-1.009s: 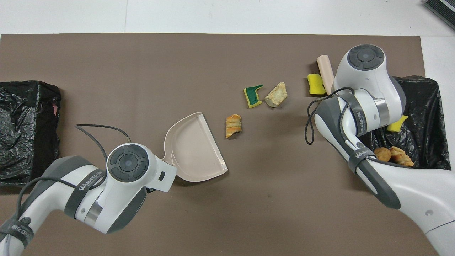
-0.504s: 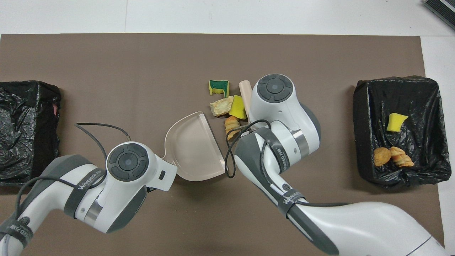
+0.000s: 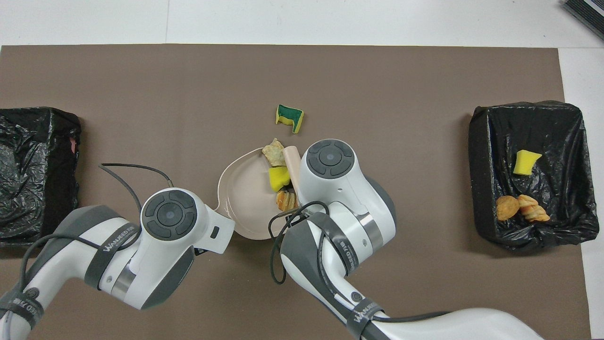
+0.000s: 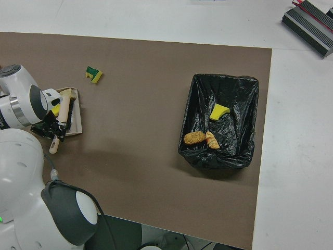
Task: Sweep and dump trash in bin
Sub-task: 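Sweep the yellow sponge and bread into the dustpan with the brush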
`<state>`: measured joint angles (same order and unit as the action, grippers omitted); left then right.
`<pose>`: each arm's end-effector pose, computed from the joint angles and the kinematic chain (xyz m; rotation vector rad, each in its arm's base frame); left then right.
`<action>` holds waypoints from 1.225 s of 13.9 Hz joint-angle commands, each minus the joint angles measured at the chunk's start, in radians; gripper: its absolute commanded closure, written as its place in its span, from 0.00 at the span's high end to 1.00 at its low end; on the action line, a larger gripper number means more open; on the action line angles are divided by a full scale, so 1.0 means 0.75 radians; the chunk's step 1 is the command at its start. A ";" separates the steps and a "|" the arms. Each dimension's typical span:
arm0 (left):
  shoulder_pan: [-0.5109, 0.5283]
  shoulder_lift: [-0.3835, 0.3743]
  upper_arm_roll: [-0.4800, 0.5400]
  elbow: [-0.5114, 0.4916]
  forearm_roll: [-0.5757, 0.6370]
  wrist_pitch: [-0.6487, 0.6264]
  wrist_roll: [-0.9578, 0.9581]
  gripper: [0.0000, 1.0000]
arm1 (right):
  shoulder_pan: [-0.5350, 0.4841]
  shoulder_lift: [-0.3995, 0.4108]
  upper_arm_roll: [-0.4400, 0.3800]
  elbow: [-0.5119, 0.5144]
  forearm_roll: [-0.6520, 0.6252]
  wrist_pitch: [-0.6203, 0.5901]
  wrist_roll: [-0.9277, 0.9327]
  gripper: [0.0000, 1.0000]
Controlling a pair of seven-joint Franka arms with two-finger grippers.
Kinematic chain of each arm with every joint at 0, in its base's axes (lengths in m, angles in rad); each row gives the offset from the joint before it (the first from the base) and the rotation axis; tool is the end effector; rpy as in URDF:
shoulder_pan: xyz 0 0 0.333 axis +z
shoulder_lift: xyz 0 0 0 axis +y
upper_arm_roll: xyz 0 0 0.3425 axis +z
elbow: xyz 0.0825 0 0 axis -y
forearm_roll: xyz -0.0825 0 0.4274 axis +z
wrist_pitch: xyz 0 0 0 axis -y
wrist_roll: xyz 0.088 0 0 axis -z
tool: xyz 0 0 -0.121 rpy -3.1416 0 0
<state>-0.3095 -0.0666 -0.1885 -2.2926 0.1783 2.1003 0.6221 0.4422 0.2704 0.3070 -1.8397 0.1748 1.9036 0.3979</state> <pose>0.4631 -0.2398 0.3544 -2.4455 1.7074 0.2048 0.4662 0.4412 0.3658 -2.9844 -0.4131 0.4479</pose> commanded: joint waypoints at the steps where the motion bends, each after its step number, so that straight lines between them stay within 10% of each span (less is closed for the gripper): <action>1: -0.021 0.007 0.010 0.024 0.020 -0.021 -0.026 0.00 | -0.045 -0.031 -0.002 0.021 0.023 -0.010 0.007 0.00; 9: -0.017 0.003 0.010 0.013 -0.015 -0.019 -0.144 0.00 | -0.246 0.083 -0.011 0.223 -0.245 -0.020 -0.258 0.00; 17: -0.013 -0.001 0.010 0.005 -0.109 -0.029 -0.296 0.00 | -0.273 0.607 -0.015 0.882 -0.674 -0.057 -0.483 0.00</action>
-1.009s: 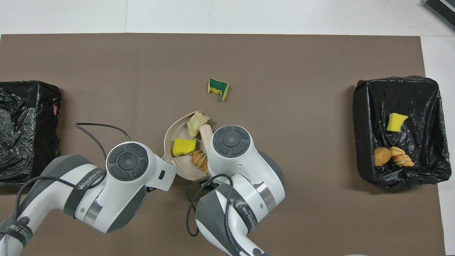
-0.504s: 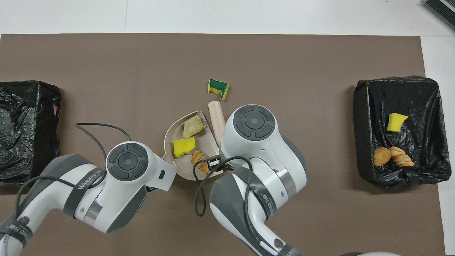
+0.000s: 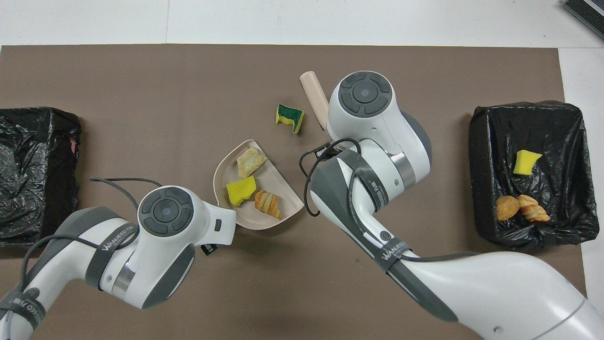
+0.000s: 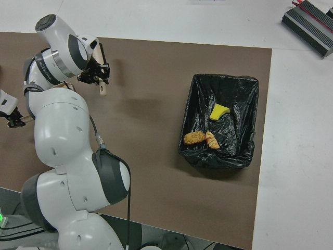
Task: Sweep and dump trash in bin
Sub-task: 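Sweep the yellow sponge and bread into the dustpan with the brush, then sweep the green sponge into the dustpan with the right gripper's brush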
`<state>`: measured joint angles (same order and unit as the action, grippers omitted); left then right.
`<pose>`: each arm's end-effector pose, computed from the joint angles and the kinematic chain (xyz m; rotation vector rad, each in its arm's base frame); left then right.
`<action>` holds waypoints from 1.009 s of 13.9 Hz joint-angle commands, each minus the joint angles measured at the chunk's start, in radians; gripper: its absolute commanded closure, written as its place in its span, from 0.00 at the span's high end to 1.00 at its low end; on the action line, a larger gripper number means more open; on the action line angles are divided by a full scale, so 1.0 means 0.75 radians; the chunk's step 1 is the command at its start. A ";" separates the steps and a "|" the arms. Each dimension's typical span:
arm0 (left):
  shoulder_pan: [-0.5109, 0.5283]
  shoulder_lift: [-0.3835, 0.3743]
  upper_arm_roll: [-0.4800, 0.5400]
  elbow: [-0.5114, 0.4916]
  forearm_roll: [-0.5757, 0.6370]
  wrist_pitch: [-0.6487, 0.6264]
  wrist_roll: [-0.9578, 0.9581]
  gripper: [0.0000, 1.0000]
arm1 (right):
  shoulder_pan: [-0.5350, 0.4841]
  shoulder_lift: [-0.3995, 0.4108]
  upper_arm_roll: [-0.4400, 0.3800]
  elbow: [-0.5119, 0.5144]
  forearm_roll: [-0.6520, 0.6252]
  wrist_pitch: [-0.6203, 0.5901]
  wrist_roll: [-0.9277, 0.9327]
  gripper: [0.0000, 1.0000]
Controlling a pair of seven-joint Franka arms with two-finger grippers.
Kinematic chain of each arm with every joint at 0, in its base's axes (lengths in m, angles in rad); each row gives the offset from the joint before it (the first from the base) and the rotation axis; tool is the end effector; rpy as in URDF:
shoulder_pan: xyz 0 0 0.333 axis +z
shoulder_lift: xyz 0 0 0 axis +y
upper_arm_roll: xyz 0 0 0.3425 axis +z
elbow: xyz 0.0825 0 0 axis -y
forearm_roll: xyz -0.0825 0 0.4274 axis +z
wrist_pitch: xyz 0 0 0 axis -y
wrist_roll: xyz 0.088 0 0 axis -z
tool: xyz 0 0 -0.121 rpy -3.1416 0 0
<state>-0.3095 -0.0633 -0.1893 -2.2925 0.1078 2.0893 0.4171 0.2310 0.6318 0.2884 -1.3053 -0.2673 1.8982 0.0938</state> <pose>0.4595 -0.2428 0.3515 -2.6748 1.4178 0.2079 0.7113 0.3240 0.3743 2.9770 0.6996 0.0188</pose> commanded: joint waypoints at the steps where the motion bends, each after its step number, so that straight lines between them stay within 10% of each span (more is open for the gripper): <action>1: -0.011 -0.008 0.011 0.005 -0.015 -0.014 -0.041 0.00 | 0.011 0.131 0.016 0.170 -0.108 -0.054 -0.100 0.00; 9: -0.013 -0.008 0.011 0.003 -0.025 -0.012 -0.065 0.00 | 0.109 0.127 0.016 0.133 -0.181 -0.301 -0.198 0.00; 14: -0.013 -0.008 0.011 0.005 -0.025 -0.012 -0.065 0.00 | 0.148 -0.057 0.075 -0.175 -0.149 -0.381 -0.221 0.00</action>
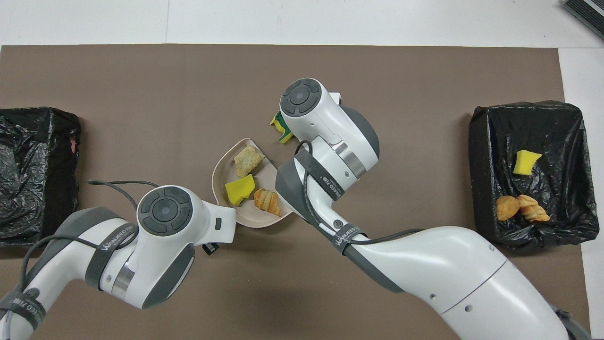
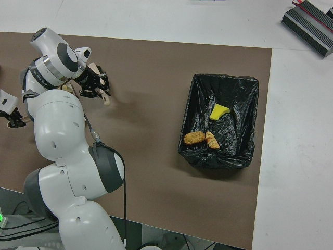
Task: Sweep and dump trash in bin
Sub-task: 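Sweep the green sponge into the dustpan with the right gripper's brush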
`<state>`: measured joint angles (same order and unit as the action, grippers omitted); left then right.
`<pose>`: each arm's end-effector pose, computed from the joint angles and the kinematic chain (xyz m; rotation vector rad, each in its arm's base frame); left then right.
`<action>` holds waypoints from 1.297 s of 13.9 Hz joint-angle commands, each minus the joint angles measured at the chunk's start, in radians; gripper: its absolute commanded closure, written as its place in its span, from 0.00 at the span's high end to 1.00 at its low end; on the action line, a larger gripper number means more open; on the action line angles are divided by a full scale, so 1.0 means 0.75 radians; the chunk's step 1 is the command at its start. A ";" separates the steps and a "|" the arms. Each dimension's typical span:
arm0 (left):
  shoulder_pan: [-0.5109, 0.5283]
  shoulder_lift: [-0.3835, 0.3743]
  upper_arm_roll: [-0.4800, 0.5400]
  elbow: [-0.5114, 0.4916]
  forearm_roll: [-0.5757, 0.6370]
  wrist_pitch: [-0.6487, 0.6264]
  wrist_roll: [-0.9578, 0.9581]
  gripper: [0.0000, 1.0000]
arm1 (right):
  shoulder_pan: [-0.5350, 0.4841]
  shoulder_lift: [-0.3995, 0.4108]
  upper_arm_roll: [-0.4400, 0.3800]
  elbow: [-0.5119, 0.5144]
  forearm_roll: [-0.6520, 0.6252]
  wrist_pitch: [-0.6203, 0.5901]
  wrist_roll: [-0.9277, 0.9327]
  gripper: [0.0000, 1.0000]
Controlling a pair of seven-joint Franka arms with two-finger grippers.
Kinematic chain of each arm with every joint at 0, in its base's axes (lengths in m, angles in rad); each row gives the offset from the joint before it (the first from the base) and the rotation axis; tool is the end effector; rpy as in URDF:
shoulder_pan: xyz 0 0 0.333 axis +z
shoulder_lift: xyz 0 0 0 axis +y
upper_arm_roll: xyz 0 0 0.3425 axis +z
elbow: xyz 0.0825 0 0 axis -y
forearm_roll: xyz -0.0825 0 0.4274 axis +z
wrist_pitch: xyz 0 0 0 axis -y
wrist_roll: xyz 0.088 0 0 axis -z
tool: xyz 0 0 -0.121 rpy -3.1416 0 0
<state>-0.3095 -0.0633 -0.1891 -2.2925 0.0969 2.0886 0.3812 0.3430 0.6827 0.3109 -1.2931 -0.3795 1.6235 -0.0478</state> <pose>0.4592 -0.2433 0.3514 -2.7101 1.3640 0.2072 0.6477 0.3798 0.3273 2.6637 1.0469 -0.3676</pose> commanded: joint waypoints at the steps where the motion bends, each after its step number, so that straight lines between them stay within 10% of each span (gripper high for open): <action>1: -0.013 -0.008 0.011 0.003 -0.011 -0.011 -0.017 0.00 | 0.009 -0.149 0.052 -0.225 0.003 -0.060 -0.030 0.00; 18: -0.013 -0.004 0.011 0.009 -0.011 0.003 -0.015 0.00 | -0.018 -0.317 0.091 -0.256 0.285 -0.232 0.056 0.00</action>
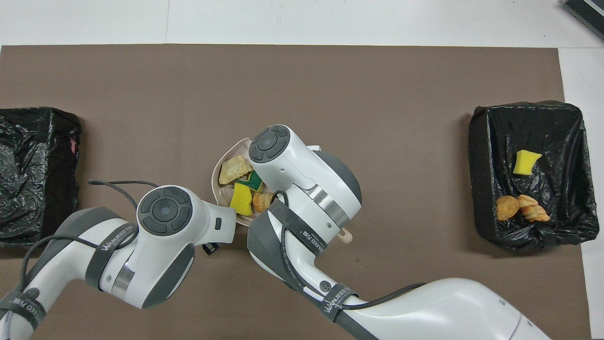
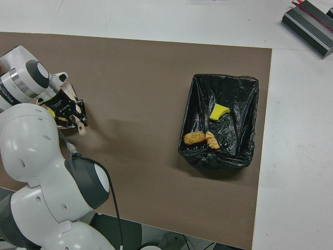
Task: Sweep and dump trash in bin
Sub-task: 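Sweep the green sponge into the dustpan with the right gripper's brush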
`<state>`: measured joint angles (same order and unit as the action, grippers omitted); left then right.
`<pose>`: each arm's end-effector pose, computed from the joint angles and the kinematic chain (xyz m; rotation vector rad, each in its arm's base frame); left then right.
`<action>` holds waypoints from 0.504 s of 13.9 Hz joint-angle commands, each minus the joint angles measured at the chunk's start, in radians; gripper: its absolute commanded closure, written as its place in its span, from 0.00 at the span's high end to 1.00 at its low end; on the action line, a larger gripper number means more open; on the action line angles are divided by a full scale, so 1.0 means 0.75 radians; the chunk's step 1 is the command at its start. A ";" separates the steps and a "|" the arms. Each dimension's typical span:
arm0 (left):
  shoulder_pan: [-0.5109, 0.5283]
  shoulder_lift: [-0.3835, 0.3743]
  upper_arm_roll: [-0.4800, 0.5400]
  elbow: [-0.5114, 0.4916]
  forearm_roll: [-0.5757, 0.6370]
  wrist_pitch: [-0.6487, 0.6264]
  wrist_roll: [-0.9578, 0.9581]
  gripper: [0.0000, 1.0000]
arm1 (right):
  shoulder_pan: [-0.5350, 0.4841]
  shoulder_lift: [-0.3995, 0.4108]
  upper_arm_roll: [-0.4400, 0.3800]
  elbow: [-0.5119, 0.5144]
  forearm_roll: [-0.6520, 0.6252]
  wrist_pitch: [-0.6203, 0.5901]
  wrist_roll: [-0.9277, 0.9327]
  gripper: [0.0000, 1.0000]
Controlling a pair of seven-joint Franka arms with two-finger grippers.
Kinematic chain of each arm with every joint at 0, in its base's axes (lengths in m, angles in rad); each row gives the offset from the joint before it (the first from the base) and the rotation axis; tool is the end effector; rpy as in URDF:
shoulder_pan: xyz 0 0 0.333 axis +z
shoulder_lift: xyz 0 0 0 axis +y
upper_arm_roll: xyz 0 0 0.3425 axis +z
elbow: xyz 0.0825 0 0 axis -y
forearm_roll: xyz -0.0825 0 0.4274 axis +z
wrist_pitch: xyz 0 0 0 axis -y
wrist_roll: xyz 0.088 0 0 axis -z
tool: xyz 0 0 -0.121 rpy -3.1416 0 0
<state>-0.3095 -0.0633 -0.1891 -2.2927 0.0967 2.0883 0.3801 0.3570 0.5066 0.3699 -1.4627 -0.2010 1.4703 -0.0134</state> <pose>0.4591 -0.2432 0.3512 -2.7109 1.3623 0.2079 0.5508 0.4063 0.3714 2.6859 1.0833 -0.6314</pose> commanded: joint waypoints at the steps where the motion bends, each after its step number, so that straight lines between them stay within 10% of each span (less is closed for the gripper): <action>1: -0.013 -0.002 0.011 0.011 -0.010 0.001 -0.008 0.00 | -0.063 -0.113 0.012 -0.034 0.049 -0.030 0.010 0.00; 7: 0.069 -0.101 0.029 0.024 -0.010 -0.043 0.106 0.00 | -0.102 -0.213 0.012 -0.117 0.141 -0.036 0.242 0.00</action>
<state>-0.2948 -0.0821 -0.1713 -2.2794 0.0968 2.0867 0.4064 0.2816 0.3898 0.3699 -1.4758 -0.1556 1.4247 0.0798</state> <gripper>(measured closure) 0.678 0.731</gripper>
